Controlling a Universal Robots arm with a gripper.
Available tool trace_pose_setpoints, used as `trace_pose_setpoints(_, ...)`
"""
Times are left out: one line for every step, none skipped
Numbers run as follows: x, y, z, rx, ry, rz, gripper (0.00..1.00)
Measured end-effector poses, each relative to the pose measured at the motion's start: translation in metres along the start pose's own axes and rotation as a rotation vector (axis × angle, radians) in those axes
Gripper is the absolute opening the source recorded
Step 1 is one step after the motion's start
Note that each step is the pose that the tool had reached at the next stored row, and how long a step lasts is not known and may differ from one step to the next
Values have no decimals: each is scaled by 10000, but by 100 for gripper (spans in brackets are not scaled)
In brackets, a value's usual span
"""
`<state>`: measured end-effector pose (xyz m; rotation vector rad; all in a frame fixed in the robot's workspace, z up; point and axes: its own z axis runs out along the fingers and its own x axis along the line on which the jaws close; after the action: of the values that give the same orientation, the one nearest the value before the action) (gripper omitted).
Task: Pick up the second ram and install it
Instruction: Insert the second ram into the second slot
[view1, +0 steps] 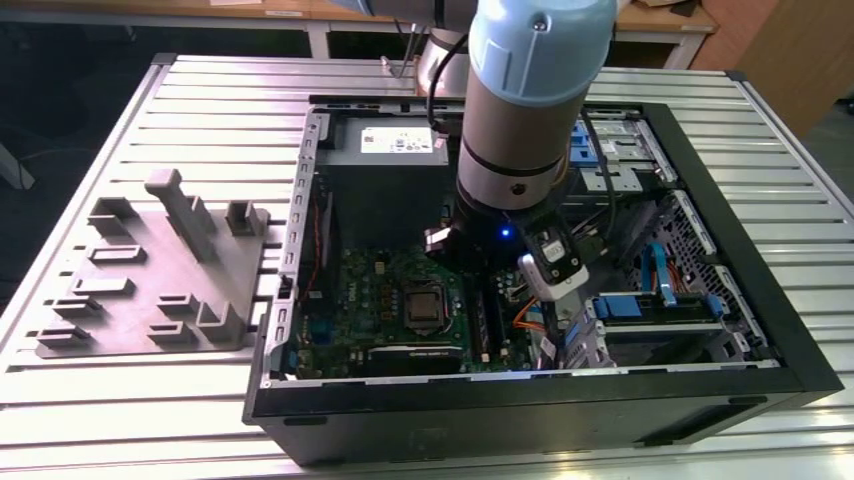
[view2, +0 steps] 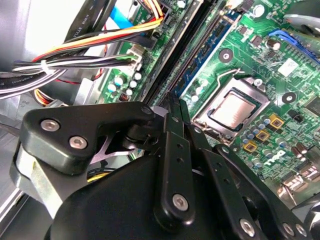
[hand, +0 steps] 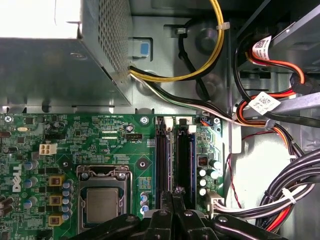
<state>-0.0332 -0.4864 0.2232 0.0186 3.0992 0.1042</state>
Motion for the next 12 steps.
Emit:
trace_pose_setpoints(0,0,-5,0,0,1,11)
trace_pose_setpoints(0,1,-9,0,0,0,11)
trace_pose_setpoints(0,1,-11,0,1,0,11)
trace_pose_setpoints(0,1,-11,-1,0,0,11)
trace_pose_setpoints(0,1,-12,0,0,1,11)
trace_pose_setpoints(0,1,-13,1,1,0,11)
trace_pose_setpoints(0,1,-13,1,0,0,11)
trace_pose_setpoints(0,1,-13,-3,0,0,11)
trace_pose_setpoints(0,1,-14,-8,1,1,11)
trace_pose_setpoints(0,0,-14,-16,2,1,11)
trace_pose_setpoints(0,0,-15,-39,2,2,11)
trace_pose_setpoints(-1,0,-14,-81,3,3,11)
